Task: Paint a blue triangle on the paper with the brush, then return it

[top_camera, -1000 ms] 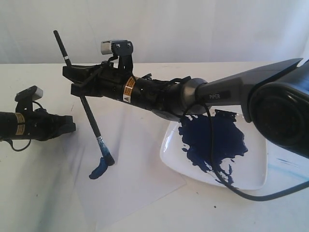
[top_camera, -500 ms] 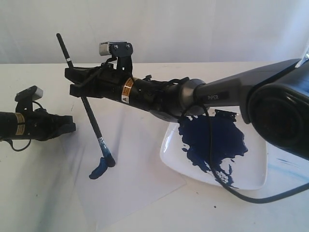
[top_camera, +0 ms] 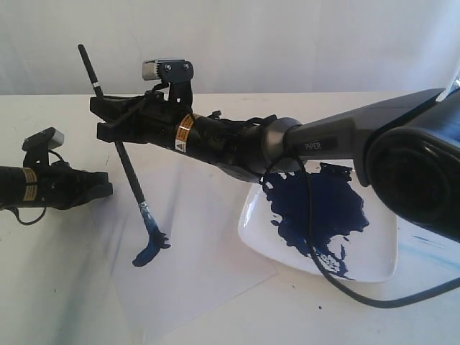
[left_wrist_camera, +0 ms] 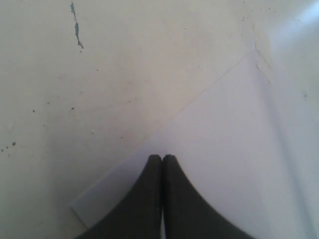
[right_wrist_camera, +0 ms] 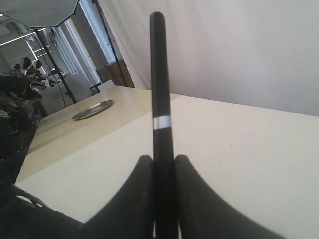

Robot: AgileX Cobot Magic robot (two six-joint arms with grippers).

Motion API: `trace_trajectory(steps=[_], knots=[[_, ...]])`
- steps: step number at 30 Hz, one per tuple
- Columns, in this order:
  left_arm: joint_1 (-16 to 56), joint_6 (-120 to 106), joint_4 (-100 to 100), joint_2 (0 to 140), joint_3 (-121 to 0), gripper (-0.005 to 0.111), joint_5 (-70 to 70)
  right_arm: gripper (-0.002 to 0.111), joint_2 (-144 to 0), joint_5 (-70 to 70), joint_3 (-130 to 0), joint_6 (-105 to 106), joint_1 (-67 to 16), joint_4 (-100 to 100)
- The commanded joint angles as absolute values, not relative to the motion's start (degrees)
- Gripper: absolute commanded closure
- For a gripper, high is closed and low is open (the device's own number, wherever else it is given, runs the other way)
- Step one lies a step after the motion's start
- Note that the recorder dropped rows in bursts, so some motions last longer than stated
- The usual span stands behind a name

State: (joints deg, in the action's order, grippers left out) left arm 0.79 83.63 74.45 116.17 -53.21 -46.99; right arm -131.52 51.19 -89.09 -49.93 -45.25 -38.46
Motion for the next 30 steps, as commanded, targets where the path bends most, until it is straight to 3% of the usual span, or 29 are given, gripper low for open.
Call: trace_trajectory(steps=[1, 30], knots=[[0.7, 83.5, 76.0, 116.7, -52.8, 0.107, -39.8, 0.108, -131.6, 50.4, -89.3, -49.1, -45.6, -38.2], [0.7, 83.7, 77.3, 116.7, -52.8, 0.107, -39.3, 0.108, -134.4, 55.6, -90.1, -51.6, -42.9, -38.8]])
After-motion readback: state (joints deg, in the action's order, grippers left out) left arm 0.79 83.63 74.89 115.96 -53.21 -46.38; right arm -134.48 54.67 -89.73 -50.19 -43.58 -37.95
